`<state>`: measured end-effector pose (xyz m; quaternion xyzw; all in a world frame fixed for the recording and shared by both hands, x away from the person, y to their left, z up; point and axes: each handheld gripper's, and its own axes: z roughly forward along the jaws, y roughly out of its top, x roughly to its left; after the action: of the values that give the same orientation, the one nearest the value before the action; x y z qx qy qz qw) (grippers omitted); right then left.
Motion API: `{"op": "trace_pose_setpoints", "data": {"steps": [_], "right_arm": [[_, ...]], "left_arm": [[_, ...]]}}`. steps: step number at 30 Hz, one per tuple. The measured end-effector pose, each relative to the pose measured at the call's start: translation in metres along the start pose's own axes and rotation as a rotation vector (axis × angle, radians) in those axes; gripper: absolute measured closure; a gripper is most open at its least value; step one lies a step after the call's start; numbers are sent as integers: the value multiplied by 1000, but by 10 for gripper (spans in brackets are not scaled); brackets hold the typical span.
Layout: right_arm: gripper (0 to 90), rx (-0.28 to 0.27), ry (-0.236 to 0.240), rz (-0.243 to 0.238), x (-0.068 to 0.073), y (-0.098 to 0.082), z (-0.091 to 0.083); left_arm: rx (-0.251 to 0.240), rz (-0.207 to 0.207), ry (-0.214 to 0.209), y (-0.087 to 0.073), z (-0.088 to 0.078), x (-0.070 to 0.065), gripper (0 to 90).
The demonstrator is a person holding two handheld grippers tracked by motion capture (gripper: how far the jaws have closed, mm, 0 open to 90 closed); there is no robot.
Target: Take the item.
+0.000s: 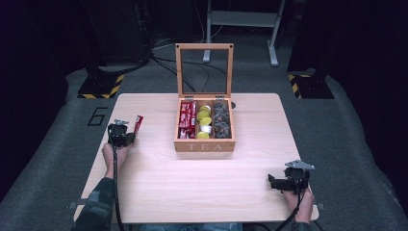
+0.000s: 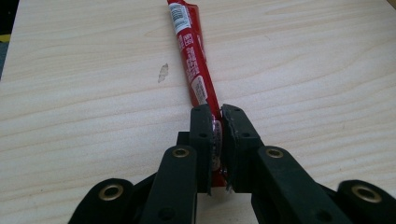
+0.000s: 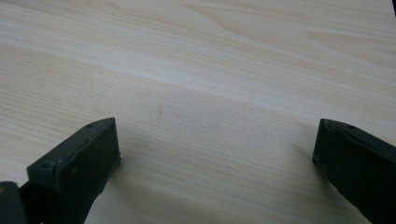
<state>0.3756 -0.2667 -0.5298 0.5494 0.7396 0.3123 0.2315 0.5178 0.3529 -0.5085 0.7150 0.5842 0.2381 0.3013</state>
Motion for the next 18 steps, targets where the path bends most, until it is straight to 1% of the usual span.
{"op": "trace_pose_setpoints", "data": {"steps": [2, 3, 5, 7, 11, 13, 14, 15, 17, 18], "right_arm": [[0, 0, 0, 0, 0, 0, 0], [0, 0, 0, 0, 0, 0, 0], [0, 0, 0, 0, 0, 0, 0], [0, 0, 0, 0, 0, 0, 0], [0, 0, 0, 0, 0, 0, 0], [0, 0, 0, 0, 0, 0, 0], [0, 1, 0, 0, 0, 0, 0], [0, 0, 0, 0, 0, 0, 0], [0, 1, 0, 0, 0, 0, 0], [0, 0, 0, 0, 0, 0, 0]], "left_arm": [[6, 3, -8, 0, -1, 0, 799], [5, 2, -10, 0, -1, 0, 770], [6, -5, -12, 0, -2, -1, 647], [7, -3, -14, 1, -3, -1, 548], [8, 9, -22, 1, -7, 0, 434], [20, 13, -28, 1, -11, -1, 384], [10, 11, -28, 1, -12, -1, 352], [9, 17, -34, 1, -13, -1, 324], [6, 11, -40, 2, -17, -1, 276], [7, 20, -48, 2, -20, -2, 242]]}}
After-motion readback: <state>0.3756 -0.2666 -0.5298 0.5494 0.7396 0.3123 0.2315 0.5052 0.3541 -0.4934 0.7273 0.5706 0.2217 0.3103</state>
